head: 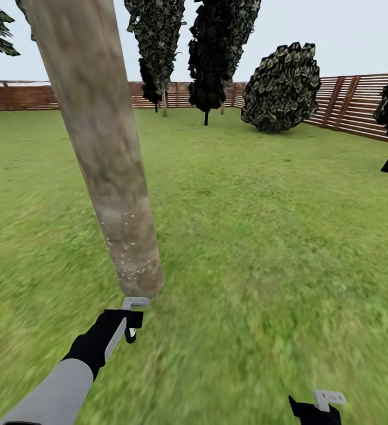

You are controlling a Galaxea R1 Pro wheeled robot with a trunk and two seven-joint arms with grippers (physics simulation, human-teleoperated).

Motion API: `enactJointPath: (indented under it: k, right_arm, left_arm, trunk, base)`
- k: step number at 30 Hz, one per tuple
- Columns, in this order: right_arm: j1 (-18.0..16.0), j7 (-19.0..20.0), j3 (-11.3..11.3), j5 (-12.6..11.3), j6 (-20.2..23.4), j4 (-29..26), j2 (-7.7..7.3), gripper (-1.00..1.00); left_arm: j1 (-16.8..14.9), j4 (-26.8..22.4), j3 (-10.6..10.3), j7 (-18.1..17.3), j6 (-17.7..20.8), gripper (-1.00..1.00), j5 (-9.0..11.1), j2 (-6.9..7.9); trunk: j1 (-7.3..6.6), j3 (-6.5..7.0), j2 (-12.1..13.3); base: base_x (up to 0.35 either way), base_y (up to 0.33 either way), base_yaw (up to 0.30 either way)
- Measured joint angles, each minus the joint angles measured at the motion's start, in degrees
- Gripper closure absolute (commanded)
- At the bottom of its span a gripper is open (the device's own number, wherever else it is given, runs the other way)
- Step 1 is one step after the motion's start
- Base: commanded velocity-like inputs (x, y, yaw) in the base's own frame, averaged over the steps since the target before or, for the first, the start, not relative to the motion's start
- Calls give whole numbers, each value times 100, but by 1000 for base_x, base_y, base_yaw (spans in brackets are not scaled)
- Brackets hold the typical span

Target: In the garden, pick up the pesticide atomizer on the floor and spray pesticide onto both trees until each tree trunk is fully covered.

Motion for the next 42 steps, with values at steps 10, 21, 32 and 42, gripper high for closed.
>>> enactJointPath:
  k: [10, 21, 32, 42]
  right_arm:
    - [0, 0, 0, 0, 0, 0, -4, -100]
    - [0, 0, 0, 0, 0, 0, -2, -100]
    - [0, 0, 0, 0, 0, 0, 1, -100]
    - [0, 0, 0, 0, 0, 0, 2, -100]
  left_arm:
    - [1, 0, 0, 5, 0, 100, -13, -5]
    - [0, 0, 0, 5, 0, 100, -15, -5]
    - [3, 0, 0, 5, 0, 100, -23, -5]
    - [1, 0, 0, 5, 0, 100, -23, -5]
  trunk:
    - [0, 0, 0]
    - [0, 0, 0]
    - [0, 0, 0]
    - [0, 0, 0]
  base:
    - [118, -267, 142]
    - [74, -269, 84]
    - [6, -270, 275]
    - [0, -273, 278]
